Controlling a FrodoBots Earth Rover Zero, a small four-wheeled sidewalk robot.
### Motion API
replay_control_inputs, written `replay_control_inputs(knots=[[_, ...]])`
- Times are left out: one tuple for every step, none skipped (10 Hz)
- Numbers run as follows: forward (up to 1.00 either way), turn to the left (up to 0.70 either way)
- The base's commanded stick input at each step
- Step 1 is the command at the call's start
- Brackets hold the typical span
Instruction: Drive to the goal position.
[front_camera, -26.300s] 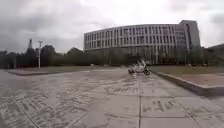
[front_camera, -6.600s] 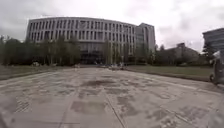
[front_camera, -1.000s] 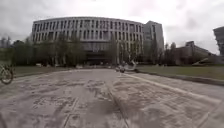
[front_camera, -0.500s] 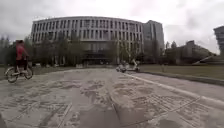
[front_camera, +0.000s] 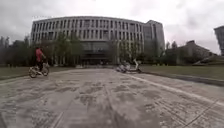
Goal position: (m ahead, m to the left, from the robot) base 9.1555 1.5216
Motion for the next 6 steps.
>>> replay_control_inputs(knots=[[0.70,0.01],[0.70,0.01],[0.70,0.01],[0.70,0.01],[0.70,0.06],[0.70,0.31]])
